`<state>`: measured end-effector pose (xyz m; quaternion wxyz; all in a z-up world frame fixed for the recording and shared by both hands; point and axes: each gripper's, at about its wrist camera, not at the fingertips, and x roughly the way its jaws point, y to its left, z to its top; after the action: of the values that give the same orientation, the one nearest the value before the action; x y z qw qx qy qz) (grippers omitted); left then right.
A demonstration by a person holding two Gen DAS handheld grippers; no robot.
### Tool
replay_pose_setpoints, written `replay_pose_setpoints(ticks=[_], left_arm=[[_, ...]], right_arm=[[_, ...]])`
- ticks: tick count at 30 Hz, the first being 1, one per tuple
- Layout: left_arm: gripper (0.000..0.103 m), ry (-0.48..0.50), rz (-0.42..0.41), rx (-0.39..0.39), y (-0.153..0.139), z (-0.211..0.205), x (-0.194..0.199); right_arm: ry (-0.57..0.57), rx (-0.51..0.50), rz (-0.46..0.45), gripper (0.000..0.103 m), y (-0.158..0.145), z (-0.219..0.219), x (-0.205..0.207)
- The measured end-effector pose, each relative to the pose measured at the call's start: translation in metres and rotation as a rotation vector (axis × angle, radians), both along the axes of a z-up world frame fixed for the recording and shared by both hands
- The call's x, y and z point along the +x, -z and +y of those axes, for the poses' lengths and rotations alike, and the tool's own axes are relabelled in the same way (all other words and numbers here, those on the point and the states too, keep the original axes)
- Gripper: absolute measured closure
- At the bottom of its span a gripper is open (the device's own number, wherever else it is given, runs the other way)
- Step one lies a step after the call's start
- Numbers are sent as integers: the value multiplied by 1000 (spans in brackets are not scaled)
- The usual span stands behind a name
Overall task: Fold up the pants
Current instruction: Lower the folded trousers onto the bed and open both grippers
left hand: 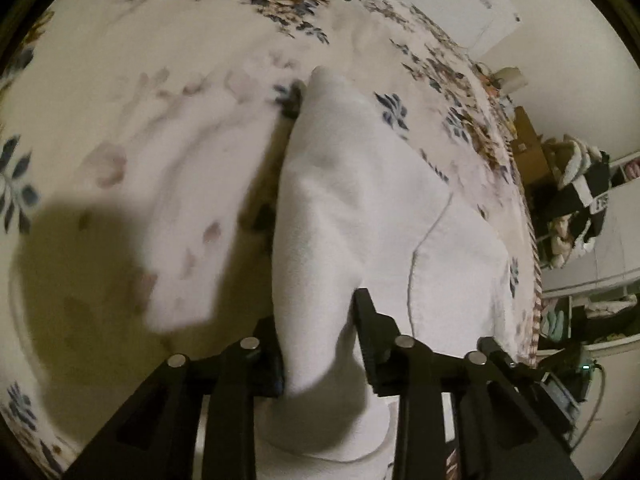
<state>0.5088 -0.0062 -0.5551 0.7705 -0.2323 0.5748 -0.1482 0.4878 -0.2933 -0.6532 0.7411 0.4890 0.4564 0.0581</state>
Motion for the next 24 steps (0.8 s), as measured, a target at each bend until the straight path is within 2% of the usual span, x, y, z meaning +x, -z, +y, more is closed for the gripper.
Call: replay_pose_setpoints(ticks=[1,6,9,10,11,12,13,15,17,18,20,24], left_arm=[[71,6,1,2,-1,0,-5],[71,4,-9,37,-8,4,-15],[71,3,-15,137,-24,-2,-17],[72,7,-22,174,-29,-4,-19],[72,10,-37,217,-36,-7,-23],[71,15,-48,254,-43,-10,-27],[68,27,-59,286,-51,-14,-32],[49,44,-77,348,-63,-21,-40],[20,57,-108,385,-79,-27,-49],[17,60,-123,403,-89,-31,-55],[12,61,-144,413,-108,-34,-64],[10,59,-181,417,-147,-38,-79]], right_arm=[[6,4,14,63,5,-2,-4],[68,75,60,62,20,-27,-28],[62,64,99,55,18,-29,-27],[59,47,125,49,14,-29,-26],[55,17,155,48,8,-29,-25],[42,-21,169,46,2,-29,-25],[25,-75,181,40,-6,-28,-25],[-29,-220,188,34,-32,-19,-27],[-68,-354,207,23,-54,-8,-28],[-81,-430,203,21,-66,-1,-28],[-103,-579,184,8,-93,12,-33],[-102,-779,162,3,-141,27,-46]])
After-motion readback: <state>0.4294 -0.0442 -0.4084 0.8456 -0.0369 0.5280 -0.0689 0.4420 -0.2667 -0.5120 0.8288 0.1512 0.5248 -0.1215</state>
